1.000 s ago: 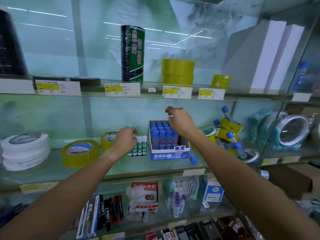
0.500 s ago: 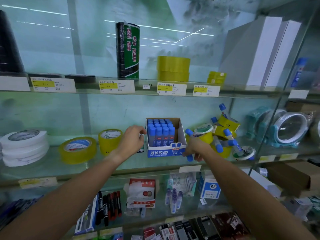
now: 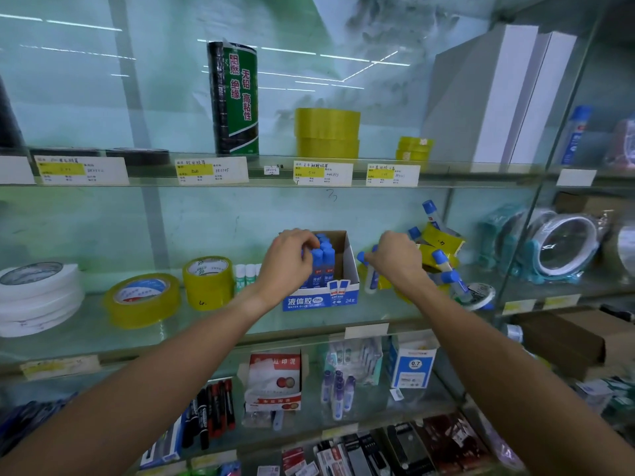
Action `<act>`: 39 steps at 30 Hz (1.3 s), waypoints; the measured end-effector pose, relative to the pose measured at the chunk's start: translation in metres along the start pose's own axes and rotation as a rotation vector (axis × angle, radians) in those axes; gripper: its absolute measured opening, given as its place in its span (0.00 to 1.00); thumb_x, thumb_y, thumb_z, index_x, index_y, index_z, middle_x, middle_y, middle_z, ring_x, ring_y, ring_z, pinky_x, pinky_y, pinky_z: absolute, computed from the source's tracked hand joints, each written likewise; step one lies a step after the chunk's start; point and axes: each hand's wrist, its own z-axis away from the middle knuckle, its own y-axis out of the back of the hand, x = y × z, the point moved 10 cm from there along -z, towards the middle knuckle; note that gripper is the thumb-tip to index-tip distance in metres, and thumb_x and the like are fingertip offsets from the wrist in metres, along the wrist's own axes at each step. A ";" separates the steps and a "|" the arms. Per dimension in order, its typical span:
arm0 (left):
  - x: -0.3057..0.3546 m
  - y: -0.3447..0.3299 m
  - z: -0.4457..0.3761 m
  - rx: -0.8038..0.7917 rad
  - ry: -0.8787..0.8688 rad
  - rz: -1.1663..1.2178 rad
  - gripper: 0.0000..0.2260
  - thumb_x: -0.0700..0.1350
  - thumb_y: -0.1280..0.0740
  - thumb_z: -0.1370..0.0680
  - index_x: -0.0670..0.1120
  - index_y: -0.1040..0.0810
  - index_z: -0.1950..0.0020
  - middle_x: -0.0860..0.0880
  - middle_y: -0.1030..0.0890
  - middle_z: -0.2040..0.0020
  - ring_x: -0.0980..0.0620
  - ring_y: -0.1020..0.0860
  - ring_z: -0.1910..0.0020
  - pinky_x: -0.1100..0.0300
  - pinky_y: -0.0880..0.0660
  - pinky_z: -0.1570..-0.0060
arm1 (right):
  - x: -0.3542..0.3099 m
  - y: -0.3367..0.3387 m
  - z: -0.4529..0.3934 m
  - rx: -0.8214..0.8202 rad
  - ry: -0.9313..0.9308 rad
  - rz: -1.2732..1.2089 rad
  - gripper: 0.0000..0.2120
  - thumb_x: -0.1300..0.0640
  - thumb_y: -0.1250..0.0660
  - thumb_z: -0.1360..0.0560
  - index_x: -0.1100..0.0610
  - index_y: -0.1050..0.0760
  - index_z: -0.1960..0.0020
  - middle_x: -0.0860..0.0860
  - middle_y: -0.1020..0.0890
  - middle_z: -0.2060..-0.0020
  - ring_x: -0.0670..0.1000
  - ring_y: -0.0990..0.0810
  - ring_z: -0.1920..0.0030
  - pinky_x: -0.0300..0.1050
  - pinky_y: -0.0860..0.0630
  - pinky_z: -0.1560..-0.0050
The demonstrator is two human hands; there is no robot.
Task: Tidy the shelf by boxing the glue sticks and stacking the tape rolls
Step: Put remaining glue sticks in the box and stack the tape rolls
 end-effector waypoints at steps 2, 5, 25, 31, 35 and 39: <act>0.014 -0.010 -0.009 -0.043 -0.006 0.051 0.09 0.36 0.36 0.25 0.46 0.19 0.50 0.51 0.18 0.53 0.55 0.23 0.52 0.61 0.27 0.49 | -0.003 0.018 -0.001 0.047 0.004 -0.014 0.11 0.52 0.32 0.28 0.60 0.28 0.60 0.56 0.24 0.64 0.57 0.24 0.64 0.43 0.30 0.67; 0.033 -0.029 -0.025 -0.138 0.002 0.122 0.08 0.40 0.31 0.25 0.46 0.20 0.46 0.52 0.18 0.55 0.57 0.23 0.56 0.61 0.26 0.51 | -0.009 0.035 -0.006 0.097 0.027 -0.007 0.14 0.48 0.32 0.28 0.59 0.29 0.60 0.55 0.25 0.63 0.57 0.25 0.63 0.44 0.31 0.66; 0.018 -0.065 -0.109 -0.219 0.114 0.096 0.12 0.39 0.25 0.30 0.44 0.22 0.49 0.44 0.16 0.61 0.52 0.19 0.65 0.66 0.24 0.63 | -0.037 -0.008 -0.071 -0.131 0.136 -0.498 0.13 0.53 0.38 0.23 0.62 0.23 0.53 0.60 0.17 0.59 0.58 0.16 0.65 0.55 0.17 0.65; -0.012 -0.081 -0.124 -0.239 0.203 -0.071 0.11 0.40 0.25 0.30 0.43 0.19 0.50 0.45 0.18 0.53 0.49 0.21 0.57 0.60 0.24 0.55 | -0.041 -0.059 -0.076 -0.345 0.061 -0.524 0.10 0.60 0.39 0.25 0.65 0.24 0.49 0.61 0.18 0.58 0.56 0.19 0.69 0.35 0.27 0.79; -0.024 -0.092 -0.125 -0.270 0.223 -0.162 0.11 0.43 0.25 0.30 0.43 0.19 0.49 0.45 0.18 0.50 0.49 0.21 0.52 0.59 0.24 0.50 | -0.040 -0.090 -0.076 -0.431 -0.015 -0.653 0.14 0.59 0.39 0.24 0.66 0.25 0.44 0.64 0.19 0.48 0.62 0.17 0.55 0.42 0.21 0.74; -0.038 -0.101 -0.120 -0.338 0.290 -0.225 0.11 0.46 0.25 0.31 0.44 0.17 0.51 0.45 0.18 0.50 0.50 0.21 0.52 0.60 0.24 0.51 | -0.044 -0.110 -0.069 -0.535 -0.025 -0.717 0.10 0.59 0.42 0.23 0.61 0.26 0.46 0.63 0.19 0.47 0.62 0.18 0.50 0.53 0.17 0.55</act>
